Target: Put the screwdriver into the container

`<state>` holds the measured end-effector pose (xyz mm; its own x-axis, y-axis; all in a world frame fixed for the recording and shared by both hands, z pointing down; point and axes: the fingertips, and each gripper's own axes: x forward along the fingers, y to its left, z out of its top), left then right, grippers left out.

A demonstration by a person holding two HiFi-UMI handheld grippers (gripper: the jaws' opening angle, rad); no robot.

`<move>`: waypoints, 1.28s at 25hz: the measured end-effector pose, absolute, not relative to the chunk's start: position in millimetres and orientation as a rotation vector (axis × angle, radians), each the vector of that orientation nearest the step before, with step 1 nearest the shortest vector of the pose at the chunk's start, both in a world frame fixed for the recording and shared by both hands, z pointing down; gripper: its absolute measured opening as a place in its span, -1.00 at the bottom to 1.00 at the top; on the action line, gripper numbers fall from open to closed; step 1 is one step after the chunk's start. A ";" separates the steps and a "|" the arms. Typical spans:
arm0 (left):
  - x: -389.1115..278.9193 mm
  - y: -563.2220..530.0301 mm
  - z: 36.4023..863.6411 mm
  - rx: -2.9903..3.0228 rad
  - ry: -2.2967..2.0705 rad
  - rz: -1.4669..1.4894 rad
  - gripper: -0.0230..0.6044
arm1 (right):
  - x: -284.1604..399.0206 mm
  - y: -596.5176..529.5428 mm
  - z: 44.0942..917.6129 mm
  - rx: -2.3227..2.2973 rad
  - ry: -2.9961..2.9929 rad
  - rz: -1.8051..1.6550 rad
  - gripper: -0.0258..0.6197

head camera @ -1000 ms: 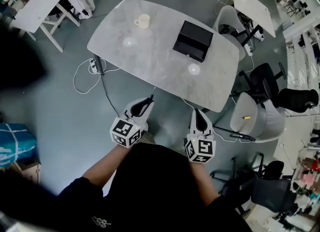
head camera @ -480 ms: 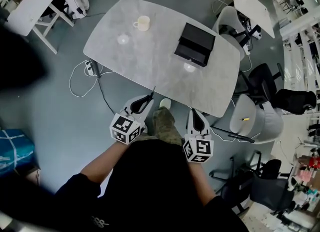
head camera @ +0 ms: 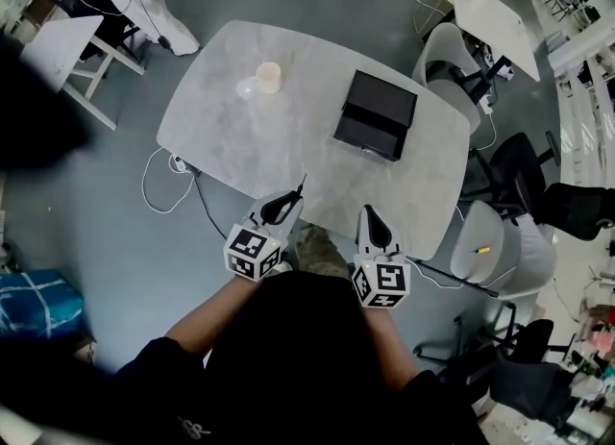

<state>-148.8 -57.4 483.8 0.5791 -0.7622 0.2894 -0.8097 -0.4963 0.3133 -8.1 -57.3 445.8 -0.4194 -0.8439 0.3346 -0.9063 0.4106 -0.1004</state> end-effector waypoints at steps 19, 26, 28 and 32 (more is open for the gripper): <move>-33.5 -279.8 580.3 2.495 -0.984 0.593 -0.70 | 57.5 -219.1 498.2 1.565 -2.323 0.654 -0.89; 3.0 -310.8 630.5 2.480 -0.872 0.801 -0.70 | 74.7 -248.0 509.1 1.578 -2.309 0.717 -0.89; 13.2 -318.7 640.0 2.478 -0.831 0.845 -0.69 | 84.2 -255.5 510.4 1.597 -2.303 0.728 -0.89; 34.6 -332.7 658.4 2.476 -0.744 0.922 -0.69 | 106.7 -266.8 515.4 1.643 -2.278 0.747 -0.89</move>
<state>34.6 -332.7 658.4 0.6418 -0.3401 0.6873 -0.6000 -0.7809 0.1739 106.7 -266.8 515.4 -0.3424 -0.8140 0.4692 -0.9338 0.2397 -0.2656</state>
